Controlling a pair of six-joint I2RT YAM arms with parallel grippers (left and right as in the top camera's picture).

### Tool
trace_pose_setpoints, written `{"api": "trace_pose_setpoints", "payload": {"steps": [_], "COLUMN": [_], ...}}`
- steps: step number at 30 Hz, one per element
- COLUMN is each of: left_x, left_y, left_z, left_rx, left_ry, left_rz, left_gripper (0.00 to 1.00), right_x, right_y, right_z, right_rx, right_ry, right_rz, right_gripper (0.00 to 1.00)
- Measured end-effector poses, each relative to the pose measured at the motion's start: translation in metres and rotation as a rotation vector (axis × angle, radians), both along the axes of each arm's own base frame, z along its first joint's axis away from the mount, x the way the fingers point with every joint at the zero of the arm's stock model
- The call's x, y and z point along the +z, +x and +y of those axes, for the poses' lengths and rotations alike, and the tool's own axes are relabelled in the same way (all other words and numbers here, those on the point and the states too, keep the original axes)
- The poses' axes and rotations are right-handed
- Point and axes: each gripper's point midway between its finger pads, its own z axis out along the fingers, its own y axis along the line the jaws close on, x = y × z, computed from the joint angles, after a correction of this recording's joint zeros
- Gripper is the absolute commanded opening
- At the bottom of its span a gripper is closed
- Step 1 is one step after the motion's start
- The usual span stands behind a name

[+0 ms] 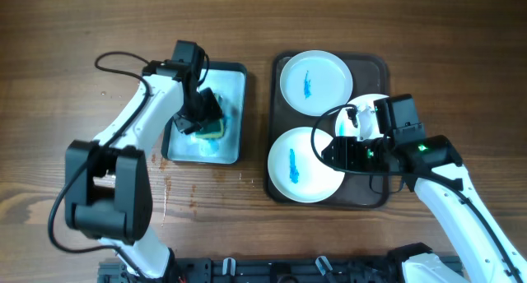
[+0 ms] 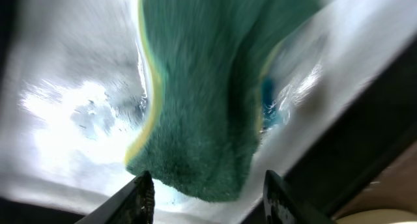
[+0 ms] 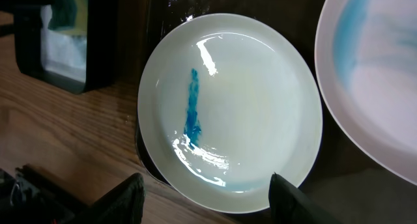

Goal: Clean dirty plates on tray and stack at the side

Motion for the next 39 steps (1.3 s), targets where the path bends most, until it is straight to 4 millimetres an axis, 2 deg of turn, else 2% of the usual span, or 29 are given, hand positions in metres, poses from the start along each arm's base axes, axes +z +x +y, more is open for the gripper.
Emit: {"api": "trace_pose_setpoints", "payload": {"steps": [2, 6, 7, 8, 9, 10, 11, 15, 16, 17, 18, 19, 20, 21, 22, 24, 28, 31, 34, 35, 36, 37, 38, 39], "left_x": [0.007, 0.003, 0.0, -0.007, -0.014, -0.023, -0.029, -0.033, -0.034, -0.033, -0.032, -0.031, -0.029, -0.027, -0.022, -0.008, 0.016, 0.016, 0.009, 0.001, -0.008, -0.026, -0.031, -0.032], "left_y": [0.014, 0.045, 0.052, 0.058, 0.059, 0.057, 0.056, 0.054, 0.052, 0.05, 0.049, 0.044, 0.035, 0.031, 0.025, 0.014, 0.007, 0.015, 0.019, 0.017, 0.014, 0.006, 0.005, 0.005], "left_z": [0.006, 0.013, 0.013, 0.014, 0.015, 0.016, 0.017, 0.019, 0.019, 0.019, 0.018, 0.017, 0.016, 0.015, 0.013, 0.012, 0.011, 0.005, -0.002, -0.004, -0.007, -0.01, -0.009, -0.009], "left_rx": [0.003, 0.015, 0.017, 0.015, 0.003, -0.014, -0.025, -0.058, -0.06, -0.066, -0.069, -0.079, -0.086, -0.093, -0.099, -0.104, -0.109, -0.117, -0.129, -0.139, -0.149, -0.167, -0.171, -0.173], "left_ry": [0.041, 0.093, 0.097, 0.103, 0.111, 0.124, 0.131, 0.15, 0.15, 0.147, 0.143, 0.136, 0.126, 0.119, 0.108, 0.096, 0.08, 0.07, 0.064, 0.066, 0.068, 0.081, 0.091, 0.095], "left_rz": [-0.072, -0.223, -0.259, -0.295, -0.303, -0.301, -0.295, -0.283, -0.275, -0.265, -0.254, -0.228, -0.184, -0.167, -0.14, -0.107, -0.117, -0.155, -0.178, -0.166, -0.149, -0.104, -0.096, -0.095], "left_gripper": [0.52, 0.54, 0.51, 0.38, 0.21, 0.08, 0.04, 0.04, 0.31, 0.45, 0.56, 0.61, 0.76, 0.84, 0.84, 0.77, 0.72, 0.59, 0.52, 0.46, 0.31, 0.19, 0.08, 0.04], "right_x": [0.0, 0.001, 0.0, 0.001, 0.001, 0.001, 0.001, 0.001, 0.001, 0.001, 0.001, 0.001, 0.001, 0.001, 0.0, -0.001, -0.002, -0.004, -0.007, -0.01, -0.012, -0.017, -0.02, -0.025], "right_y": [0.001, 0.001, 0.001, 0.001, 0.002, 0.002, 0.002, 0.002, 0.002, 0.002, 0.002, 0.002, 0.002, 0.002, 0.003, 0.004, 0.007, 0.006, 0.0, -0.004, -0.007, -0.009, -0.008, -0.007], "right_z": [0.0, 0.0, 0.0, 0.0, 0.0, 0.0, 0.001, 0.001, 0.001, 0.0, 0.0, 0.0, 0.0, 0.0, -0.002, -0.003, -0.008, -0.013, -0.017, -0.02, -0.022, -0.026, -0.027, -0.027], "right_rx": [0.0, -0.006, -0.008, -0.012, -0.019, -0.022, -0.026, -0.032, -0.035, -0.035, -0.038, -0.038, -0.038, -0.04, -0.044, -0.046, -0.041, -0.049, -0.054, -0.067, -0.073, -0.084, -0.088, -0.089], "right_ry": [0.001, 0.003, 0.004, 0.005, 0.008, 0.009, 0.01, 0.012, 0.013, 0.013, 0.013, 0.013, 0.012, 0.008, 0.001, -0.009, -0.046, -0.072, -0.093, -0.11, -0.122, -0.142, -0.149, -0.155], "right_rz": [-0.004, -0.002, 0.0, 0.001, 0.003, 0.005, 0.006, 0.009, 0.011, 0.011, 0.012, 0.012, 0.012, 0.011, 0.009, 0.005, -0.016, -0.013, 0.015, 0.038, 0.054, 0.079, 0.089, 0.1], "right_gripper": [0.62, 0.62, 0.62, 0.62, 0.62, 0.62, 0.62, 0.63, 0.63, 0.63, 0.63, 0.63, 0.63, 0.63, 0.63, 0.63, 0.66, 0.67, 0.72, 0.72, 0.71, 0.71, 0.71, 0.7]}}
